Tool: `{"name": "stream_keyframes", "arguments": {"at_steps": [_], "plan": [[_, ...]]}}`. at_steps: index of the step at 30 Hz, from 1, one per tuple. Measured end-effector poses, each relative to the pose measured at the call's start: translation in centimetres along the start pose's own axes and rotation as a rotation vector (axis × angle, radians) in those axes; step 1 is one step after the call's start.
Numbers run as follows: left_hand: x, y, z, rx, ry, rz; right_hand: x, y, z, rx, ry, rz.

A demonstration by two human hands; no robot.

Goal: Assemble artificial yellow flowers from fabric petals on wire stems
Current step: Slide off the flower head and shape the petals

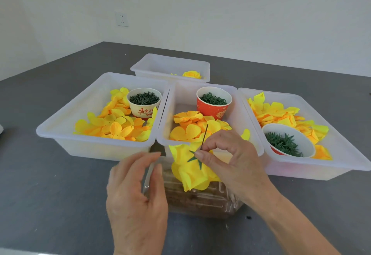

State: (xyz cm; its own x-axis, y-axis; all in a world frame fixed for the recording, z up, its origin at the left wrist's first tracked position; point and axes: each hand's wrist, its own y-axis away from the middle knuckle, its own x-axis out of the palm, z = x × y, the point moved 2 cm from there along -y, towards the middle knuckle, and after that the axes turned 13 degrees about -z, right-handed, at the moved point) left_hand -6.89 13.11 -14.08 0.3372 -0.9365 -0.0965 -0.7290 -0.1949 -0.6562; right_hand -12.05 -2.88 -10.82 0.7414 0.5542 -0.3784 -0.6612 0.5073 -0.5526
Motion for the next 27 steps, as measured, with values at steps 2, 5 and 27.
{"name": "stream_keyframes", "arguments": {"at_steps": [2,5,27], "plan": [[-0.4,0.9,0.6,-0.113,-0.042,0.013,0.0,0.0,0.0,0.008,0.0,-0.013],[-0.1,2.3,1.1,-0.121,-0.064,0.099,0.2,0.1,-0.1,0.041,-0.015,-0.04],[3.9,-1.0,1.8,0.007,-0.102,0.549,0.2,0.3,-0.1,0.076,-0.129,-0.154]]}}
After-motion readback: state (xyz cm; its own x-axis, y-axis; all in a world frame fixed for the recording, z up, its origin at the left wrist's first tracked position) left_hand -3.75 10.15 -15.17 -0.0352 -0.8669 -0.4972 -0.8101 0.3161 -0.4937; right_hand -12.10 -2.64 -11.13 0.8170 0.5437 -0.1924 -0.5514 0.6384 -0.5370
